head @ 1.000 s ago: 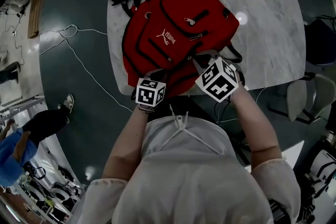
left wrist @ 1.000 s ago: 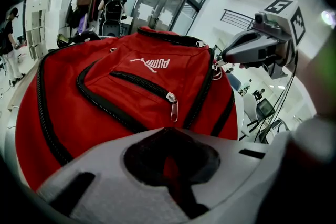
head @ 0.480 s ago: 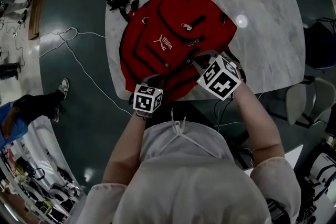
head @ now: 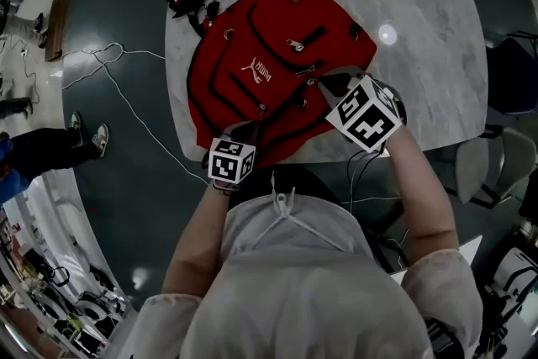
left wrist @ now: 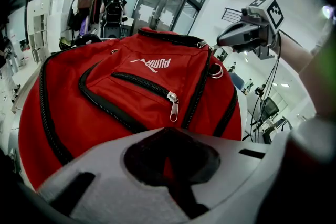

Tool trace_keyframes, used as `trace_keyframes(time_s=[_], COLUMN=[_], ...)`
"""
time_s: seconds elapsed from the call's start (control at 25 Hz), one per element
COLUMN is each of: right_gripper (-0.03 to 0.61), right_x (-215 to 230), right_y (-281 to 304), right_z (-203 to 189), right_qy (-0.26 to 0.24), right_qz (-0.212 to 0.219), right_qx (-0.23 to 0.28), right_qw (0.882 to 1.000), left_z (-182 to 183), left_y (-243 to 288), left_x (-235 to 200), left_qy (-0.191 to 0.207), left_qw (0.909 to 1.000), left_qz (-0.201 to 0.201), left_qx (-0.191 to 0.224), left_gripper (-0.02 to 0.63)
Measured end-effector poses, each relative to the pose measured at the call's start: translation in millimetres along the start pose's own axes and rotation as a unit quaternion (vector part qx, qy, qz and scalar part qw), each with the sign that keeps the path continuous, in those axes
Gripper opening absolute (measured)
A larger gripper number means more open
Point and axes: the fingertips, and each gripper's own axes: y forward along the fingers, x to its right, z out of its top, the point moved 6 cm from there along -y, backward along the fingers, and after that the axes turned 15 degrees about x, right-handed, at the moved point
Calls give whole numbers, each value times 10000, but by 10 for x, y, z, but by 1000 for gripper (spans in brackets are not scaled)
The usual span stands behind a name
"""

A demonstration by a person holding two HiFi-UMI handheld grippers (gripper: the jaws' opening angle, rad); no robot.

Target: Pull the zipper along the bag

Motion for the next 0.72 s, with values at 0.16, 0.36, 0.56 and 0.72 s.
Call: trace_keyframes(time_s=[0.16,0.36,0.56,0.72], right_gripper=[25,25,26,28], right_x=[19,25,-29,-90], right_y=[-16,-55,-34,-23], right_z=[-50,-85,-96,-65], right_qy=[122,414,541,287], right_qz=[-26,-142,-275,-700], right_qx=[8,168,285,274], right_qw=[9999,9989,9977,9968], left_z=[4,11,-1,6], left_y=[10,4,11,9], left_x=[1,5,5,25], left_qy=[-3,-22,30,92], left_qw=[10000,10000,10000,9999], left_qz=[9,27,60,69], left_qx=[3,-23,-44,-58], left_gripper=[18,18,18,18])
